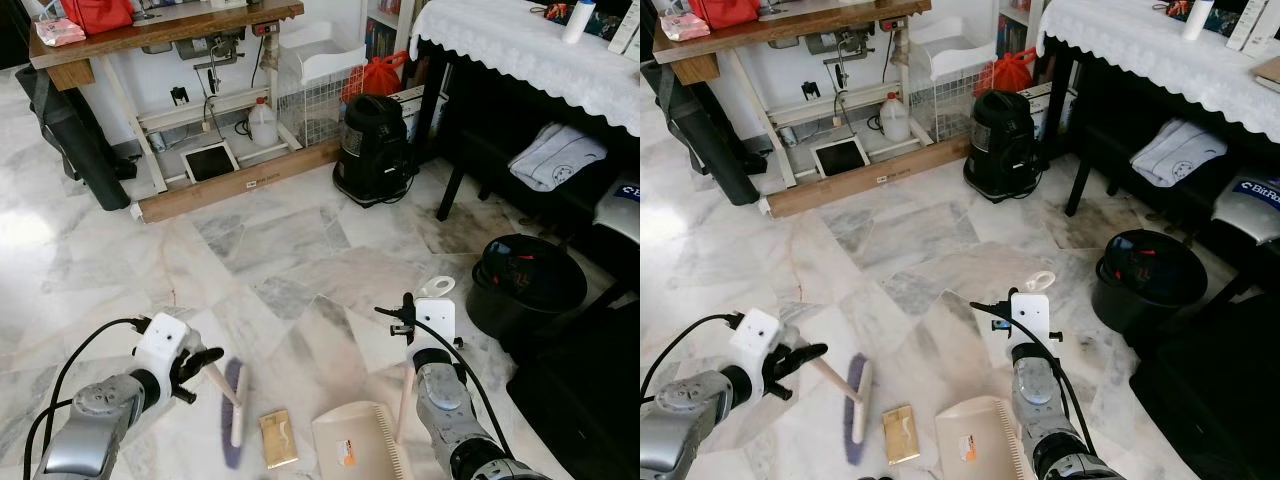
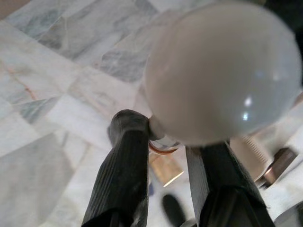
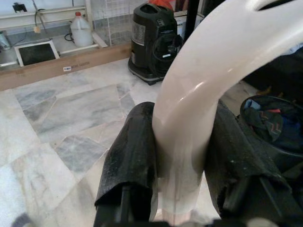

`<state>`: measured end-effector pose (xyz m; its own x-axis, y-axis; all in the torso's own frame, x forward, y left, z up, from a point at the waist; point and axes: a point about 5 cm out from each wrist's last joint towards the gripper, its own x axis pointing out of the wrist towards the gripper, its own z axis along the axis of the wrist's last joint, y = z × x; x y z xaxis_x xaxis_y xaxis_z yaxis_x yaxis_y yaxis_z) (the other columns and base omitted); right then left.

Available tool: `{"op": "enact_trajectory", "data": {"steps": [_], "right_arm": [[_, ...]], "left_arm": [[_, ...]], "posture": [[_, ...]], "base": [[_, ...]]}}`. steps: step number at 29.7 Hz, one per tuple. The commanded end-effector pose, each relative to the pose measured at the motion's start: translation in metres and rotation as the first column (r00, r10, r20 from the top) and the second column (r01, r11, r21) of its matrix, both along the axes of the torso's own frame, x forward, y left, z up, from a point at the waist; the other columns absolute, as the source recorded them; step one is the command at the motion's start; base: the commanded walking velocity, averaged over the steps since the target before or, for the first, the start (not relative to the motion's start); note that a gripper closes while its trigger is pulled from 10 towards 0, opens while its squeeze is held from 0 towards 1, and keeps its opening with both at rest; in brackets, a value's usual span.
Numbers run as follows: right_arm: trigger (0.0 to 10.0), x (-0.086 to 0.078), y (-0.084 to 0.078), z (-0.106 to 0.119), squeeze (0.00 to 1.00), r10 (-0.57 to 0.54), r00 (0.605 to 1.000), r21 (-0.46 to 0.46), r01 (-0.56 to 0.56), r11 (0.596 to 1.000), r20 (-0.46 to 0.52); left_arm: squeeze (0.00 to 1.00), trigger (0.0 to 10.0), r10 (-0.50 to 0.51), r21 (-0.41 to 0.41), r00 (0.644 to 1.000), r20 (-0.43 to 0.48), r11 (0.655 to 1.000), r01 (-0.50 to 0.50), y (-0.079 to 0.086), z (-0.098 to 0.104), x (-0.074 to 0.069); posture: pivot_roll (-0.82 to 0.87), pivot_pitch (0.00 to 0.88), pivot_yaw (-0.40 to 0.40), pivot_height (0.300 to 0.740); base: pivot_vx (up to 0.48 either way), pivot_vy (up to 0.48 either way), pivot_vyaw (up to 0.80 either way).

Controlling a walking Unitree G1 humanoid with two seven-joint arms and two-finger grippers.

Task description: Sweep floor

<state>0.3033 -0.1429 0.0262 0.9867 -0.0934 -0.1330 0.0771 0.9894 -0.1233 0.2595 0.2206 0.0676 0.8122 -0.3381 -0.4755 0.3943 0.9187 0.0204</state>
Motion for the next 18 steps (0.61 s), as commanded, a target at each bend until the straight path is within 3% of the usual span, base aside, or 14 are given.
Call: {"op": "enact_trajectory", "data": {"steps": [1,10,14,16,18], "right_arm": [[10.0,-0.013,-0.001,-0.02,0.0,-0.016,0.993,0.013,0.017,1.0,-0.118],[10.0,-0.01,0.001,-0.017,0.0,0.0,0.994,0.004,0.0,1.0,-0.109],[10.0,-0.01,0.002,-0.017,0.0,0.0,0.994,0.006,0.0,1.0,-0.11],[10.0,-0.01,0.002,-0.017,0.0,0.002,0.994,0.006,-0.002,1.0,-0.109],[10.0,-0.01,0.002,-0.016,0.0,0.003,0.994,0.006,-0.003,1.0,-0.108]], "left_arm": [[0.0,10.0,-0.022,-0.151,0.995,-0.099,0.989,0.007,-0.016,-0.017,-0.008],[0.0,10.0,0.111,-0.345,0.994,-0.016,0.932,-0.109,-0.026,0.0,0.014],[0.0,10.0,0.228,-0.576,0.973,0.025,0.799,-0.172,-0.022,0.025,0.029],[0.0,10.0,0.267,-0.625,0.963,0.045,0.759,-0.182,-0.018,0.034,0.033],[0.0,10.0,0.283,-0.63,0.957,0.057,0.754,-0.185,-0.016,0.037,0.034]], "posture": [[0.19,0.118,0.025,0.74],[0.18,0.118,0.024,0.74],[0.18,0.12,0.024,0.74],[0.18,0.118,0.022,0.74],[0.18,0.118,0.021,0.74]], "base": [[0.0,0.0,0.0],[0.0,0.0,0.0],[0.0,0.0,0.0],[0.0,0.0,0.0],[0.0,0.0,0.0]]}}
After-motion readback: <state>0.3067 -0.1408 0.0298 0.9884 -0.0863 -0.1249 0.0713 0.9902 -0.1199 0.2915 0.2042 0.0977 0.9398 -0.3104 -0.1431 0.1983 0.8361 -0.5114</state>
